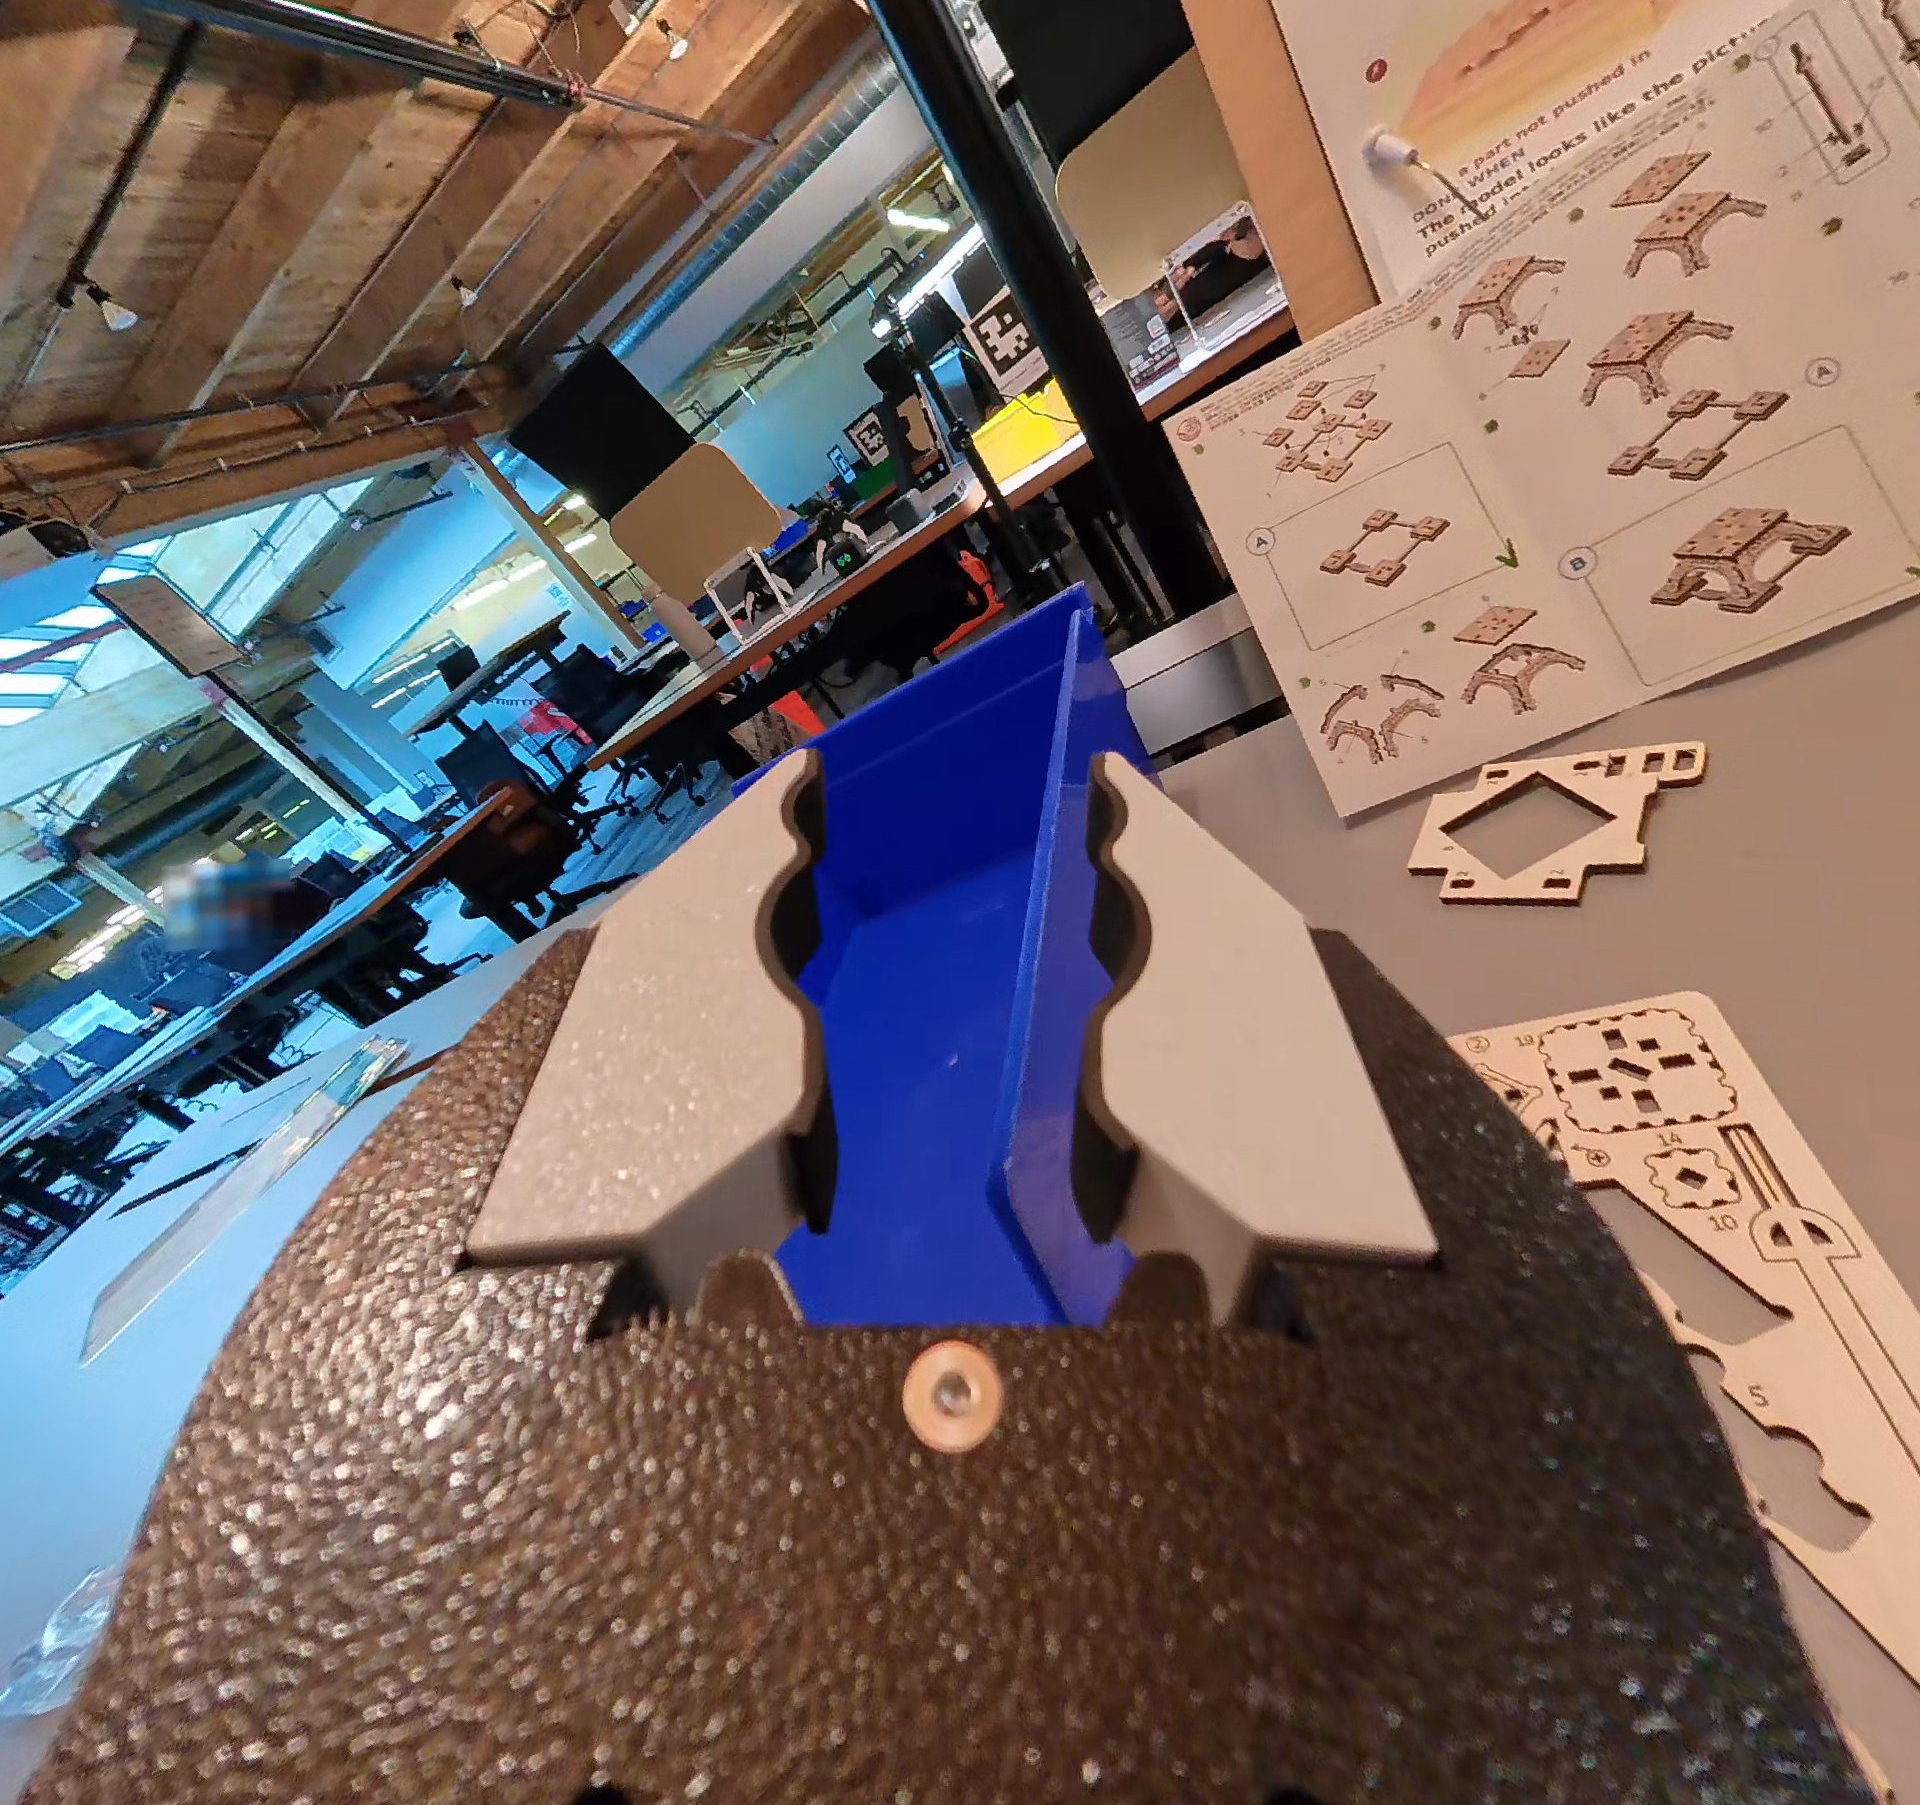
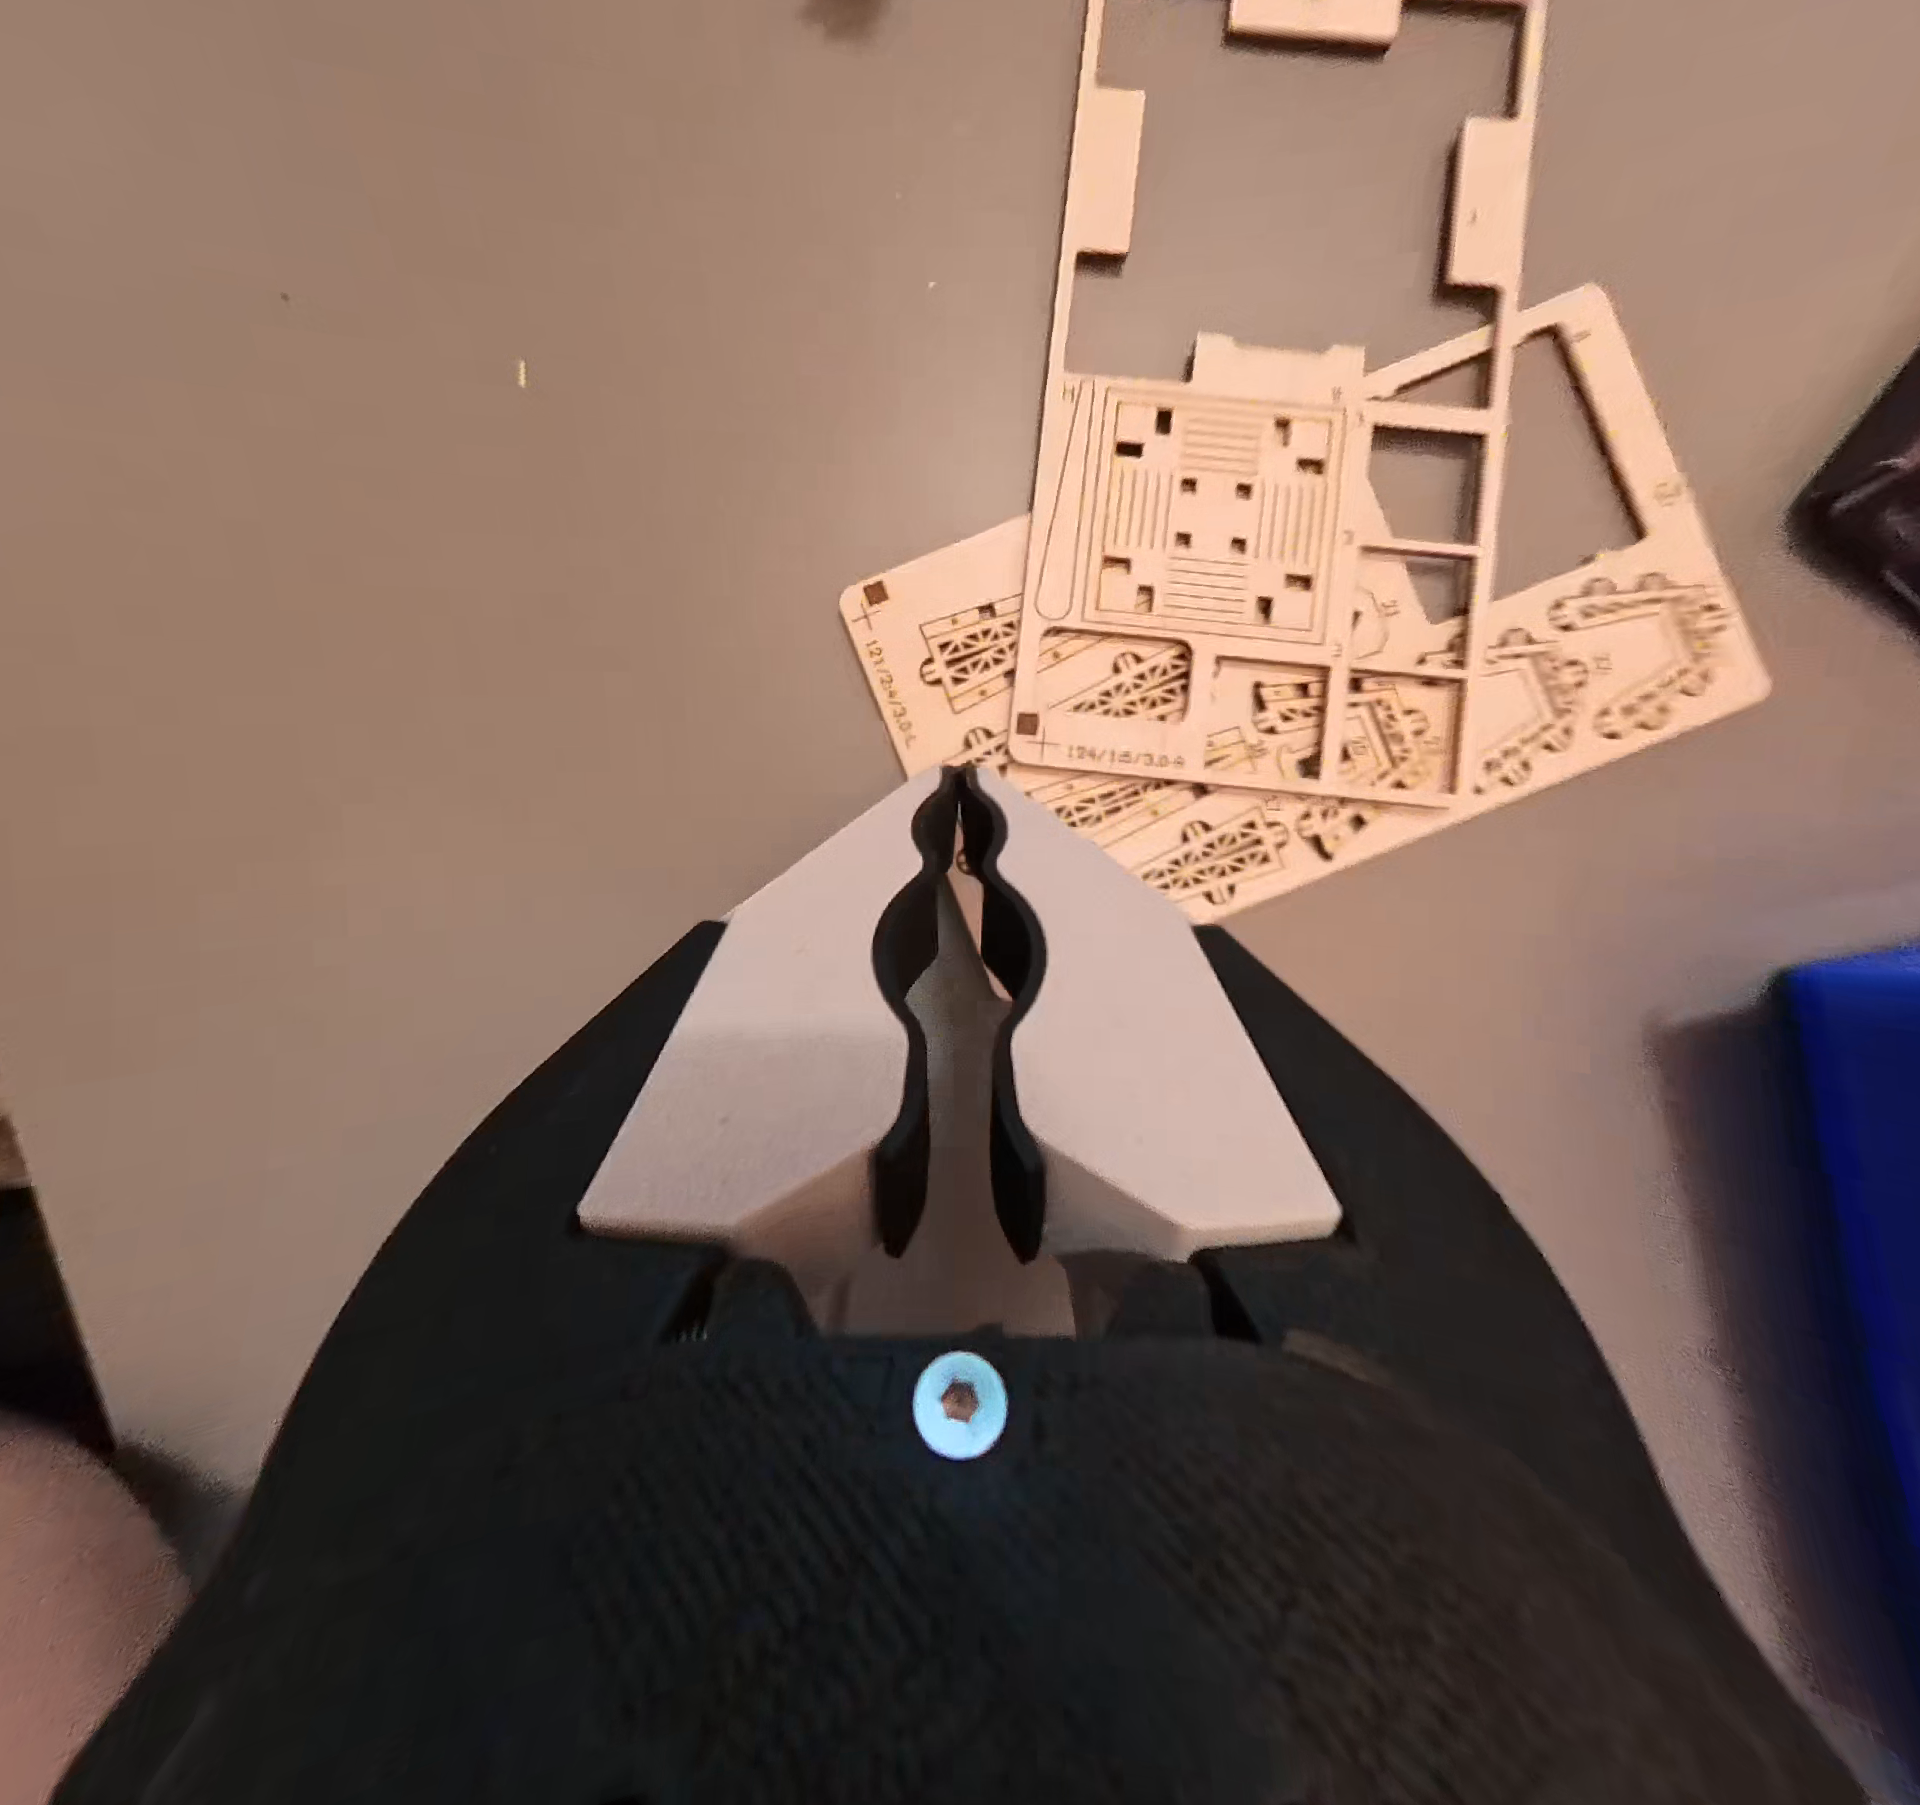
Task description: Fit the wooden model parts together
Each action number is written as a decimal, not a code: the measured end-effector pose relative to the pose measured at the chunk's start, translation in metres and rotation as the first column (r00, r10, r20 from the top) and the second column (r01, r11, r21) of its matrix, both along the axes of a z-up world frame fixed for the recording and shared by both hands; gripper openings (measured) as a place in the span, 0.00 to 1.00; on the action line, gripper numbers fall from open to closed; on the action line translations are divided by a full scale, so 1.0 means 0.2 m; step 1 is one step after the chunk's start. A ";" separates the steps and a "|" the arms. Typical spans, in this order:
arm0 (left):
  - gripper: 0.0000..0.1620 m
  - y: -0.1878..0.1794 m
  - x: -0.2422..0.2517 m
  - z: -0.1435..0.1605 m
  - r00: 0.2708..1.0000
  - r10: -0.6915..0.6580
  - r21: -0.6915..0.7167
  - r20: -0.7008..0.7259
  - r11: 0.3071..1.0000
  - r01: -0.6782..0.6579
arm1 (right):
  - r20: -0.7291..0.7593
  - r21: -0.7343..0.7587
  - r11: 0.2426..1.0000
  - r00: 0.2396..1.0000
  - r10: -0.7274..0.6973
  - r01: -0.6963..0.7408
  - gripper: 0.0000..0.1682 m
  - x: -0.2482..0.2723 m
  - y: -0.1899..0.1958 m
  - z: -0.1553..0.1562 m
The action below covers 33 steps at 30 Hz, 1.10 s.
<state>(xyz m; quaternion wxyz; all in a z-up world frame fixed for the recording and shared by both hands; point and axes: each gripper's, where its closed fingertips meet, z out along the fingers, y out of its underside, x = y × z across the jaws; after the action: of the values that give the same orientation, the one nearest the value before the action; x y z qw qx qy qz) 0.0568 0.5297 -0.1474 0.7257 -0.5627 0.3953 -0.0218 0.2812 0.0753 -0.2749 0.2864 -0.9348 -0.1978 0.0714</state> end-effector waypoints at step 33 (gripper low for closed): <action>0.29 -0.10 0.07 0.04 0.997 -0.063 0.063 -0.049 0.996 0.066 | 0.018 0.433 0.896 0.993 -0.118 0.099 0.34 -0.06 0.44 0.28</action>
<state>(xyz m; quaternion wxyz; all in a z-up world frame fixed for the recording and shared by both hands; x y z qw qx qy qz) 0.0709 0.5093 -0.1395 0.7330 -0.5261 0.4309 -0.0193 0.2697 0.1642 -0.2188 0.4850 -0.8592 -0.1625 -0.0105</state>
